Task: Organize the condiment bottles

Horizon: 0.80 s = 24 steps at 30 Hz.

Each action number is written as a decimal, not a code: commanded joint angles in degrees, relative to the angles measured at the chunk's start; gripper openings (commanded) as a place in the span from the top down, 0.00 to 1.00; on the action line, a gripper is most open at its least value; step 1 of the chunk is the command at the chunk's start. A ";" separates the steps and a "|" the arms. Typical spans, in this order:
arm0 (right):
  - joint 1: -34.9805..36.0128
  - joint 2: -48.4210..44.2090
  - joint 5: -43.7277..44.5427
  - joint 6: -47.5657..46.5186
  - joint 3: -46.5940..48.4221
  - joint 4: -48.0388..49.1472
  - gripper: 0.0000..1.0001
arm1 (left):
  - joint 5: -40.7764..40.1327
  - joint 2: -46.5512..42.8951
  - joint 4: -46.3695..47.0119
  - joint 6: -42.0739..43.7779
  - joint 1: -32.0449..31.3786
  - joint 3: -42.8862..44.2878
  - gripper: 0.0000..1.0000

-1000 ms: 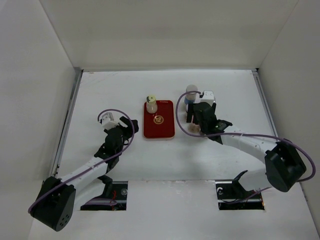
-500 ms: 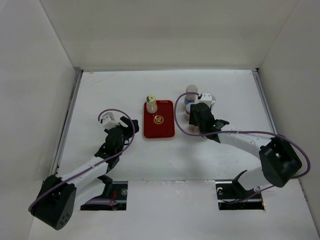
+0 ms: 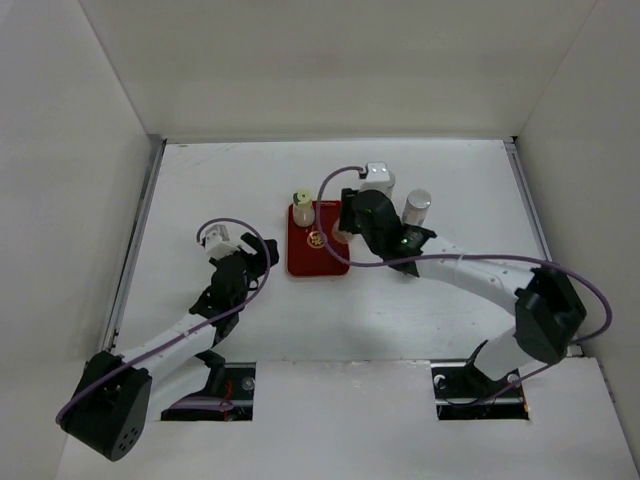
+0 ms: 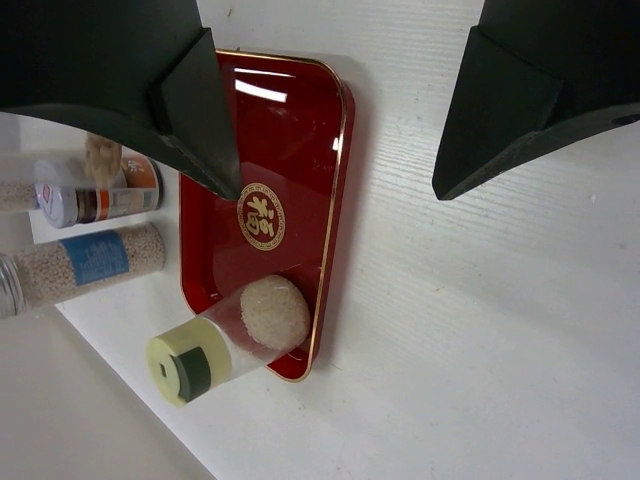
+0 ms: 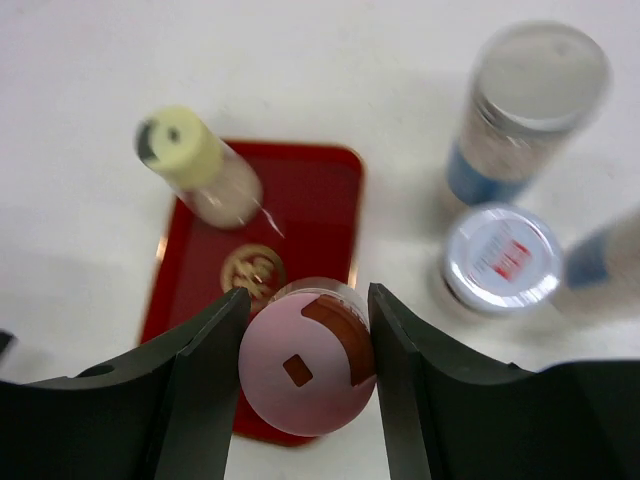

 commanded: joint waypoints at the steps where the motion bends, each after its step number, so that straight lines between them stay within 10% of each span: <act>1: 0.01 8.56 -0.73 -0.75 8.54 5.01 0.59 | -0.33 -0.97 2.64 0.05 0.18 0.18 0.24; 16: -6.75 31.34 -4.33 -4.53 29.30 5.01 0.55 | -0.32 -2.99 1.76 0.31 0.97 -0.08 0.23; 24: -6.49 33.02 -4.86 -3.74 28.95 5.10 0.34 | -0.24 -1.94 2.20 0.31 0.53 0.01 0.23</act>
